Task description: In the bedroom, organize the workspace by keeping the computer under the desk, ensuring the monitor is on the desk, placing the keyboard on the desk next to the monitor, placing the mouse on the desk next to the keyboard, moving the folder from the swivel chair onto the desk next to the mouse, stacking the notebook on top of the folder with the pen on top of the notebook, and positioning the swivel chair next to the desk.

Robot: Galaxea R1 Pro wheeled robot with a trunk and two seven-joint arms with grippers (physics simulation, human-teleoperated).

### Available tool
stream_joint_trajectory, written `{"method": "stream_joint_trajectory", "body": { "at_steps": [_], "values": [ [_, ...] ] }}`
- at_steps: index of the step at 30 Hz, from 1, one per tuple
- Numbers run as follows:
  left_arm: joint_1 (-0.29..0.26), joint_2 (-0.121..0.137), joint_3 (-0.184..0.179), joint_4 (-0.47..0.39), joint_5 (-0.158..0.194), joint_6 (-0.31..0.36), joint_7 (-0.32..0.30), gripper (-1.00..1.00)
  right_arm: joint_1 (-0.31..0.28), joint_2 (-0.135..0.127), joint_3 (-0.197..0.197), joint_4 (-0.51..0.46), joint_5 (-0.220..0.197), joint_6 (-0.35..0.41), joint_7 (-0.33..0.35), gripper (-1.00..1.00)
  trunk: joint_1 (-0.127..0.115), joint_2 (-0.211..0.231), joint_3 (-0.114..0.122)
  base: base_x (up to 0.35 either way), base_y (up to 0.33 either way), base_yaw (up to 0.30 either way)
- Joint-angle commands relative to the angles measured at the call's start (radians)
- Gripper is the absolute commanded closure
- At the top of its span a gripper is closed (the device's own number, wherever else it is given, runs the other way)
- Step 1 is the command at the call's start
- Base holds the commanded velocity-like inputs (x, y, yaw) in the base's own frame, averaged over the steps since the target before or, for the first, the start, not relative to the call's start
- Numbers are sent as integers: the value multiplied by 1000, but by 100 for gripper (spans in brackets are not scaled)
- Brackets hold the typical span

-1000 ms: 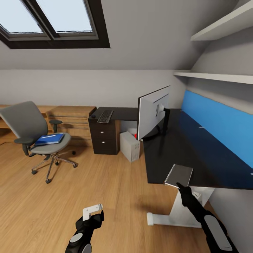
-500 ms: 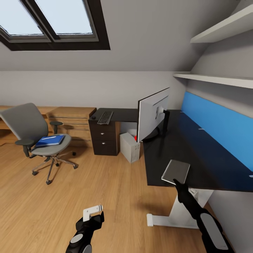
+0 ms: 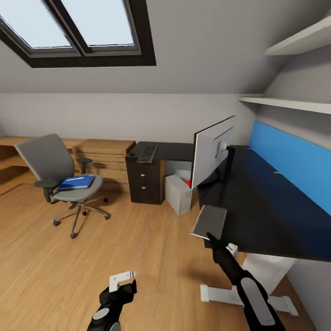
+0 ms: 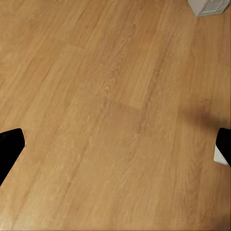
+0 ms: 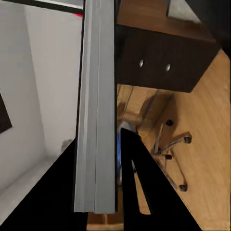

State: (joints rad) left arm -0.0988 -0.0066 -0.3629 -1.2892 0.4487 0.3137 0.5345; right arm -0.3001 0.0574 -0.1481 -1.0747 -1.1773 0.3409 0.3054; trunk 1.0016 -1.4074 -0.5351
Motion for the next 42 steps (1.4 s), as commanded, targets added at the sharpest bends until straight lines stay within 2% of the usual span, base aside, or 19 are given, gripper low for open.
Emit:
{"method": "stream_joint_trajectory", "body": {
  "at_steps": [1, 4, 5, 8, 20, 21, 28, 32, 33, 34, 42],
  "values": [
    [-1, 0, -2, -1, 7, 2, 7, -100, -1, 3, 4, 0, -4, 9, 0, 100, 0, -1, 0, 189, 219, 263],
    [-1, 0, -2, 0, 7, 2, 7, -100, -1, 7, 30, 2, 9, 5, -1, 100, 0, -1, 1, 200, 239, 266],
    [-1, 0, -2, 0, 7, 2, 7, -100, -1, 10, 68, 3, 15, 5, -1, 100, 0, -1, 1, 214, 264, 270],
    [-1, 0, -2, 1, 7, 2, 7, -100, -1, 10, 105, 3, 15, 4, -1, 100, 0, -1, 2, 215, 267, 204],
    [-1, 0, -2, 1, 7, 2, 7, -100, -1, 13, 161, 11, 16, 4, -3, 100, 0, -1, 2, 217, 270, 33],
    [-1, 0, -2, 1, 7, 2, 8, -100, -1, 13, 176, 11, 16, 2, -3, 100, 0, -1, 2, 222, 271, 1],
    [0, 0, -2, 1, 7, 2, 10, -100, -1, 12, 187, 11, 12, -23, -2, 100, 0, -1, 2, 259, 228, 0],
    [-1, 0, -22, 2, 7, 2, 14, -100, -1, 12, 186, 9, 14, -32, -1, 100, 0, -1, 2, 314, 64, 0],
    [-1, 0, -34, 2, 7, 1, 16, -100, -1, 12, 186, 9, 15, -38, -1, 100, -3, 6, 5, 323, 24, 0],
    [-1, 0, -60, 2, 7, 1, 19, -100, -1, 10, 185, 9, 16, -91, -2, 100, -7, 13, 9, 327, 3, 0],
    [0, 1, -63, 2, 7, 1, 20, -100, -1, 11, 185, 9, 16, -123, 0, 100, -38, 69, 34, 327, 42, 0]
  ]
}}
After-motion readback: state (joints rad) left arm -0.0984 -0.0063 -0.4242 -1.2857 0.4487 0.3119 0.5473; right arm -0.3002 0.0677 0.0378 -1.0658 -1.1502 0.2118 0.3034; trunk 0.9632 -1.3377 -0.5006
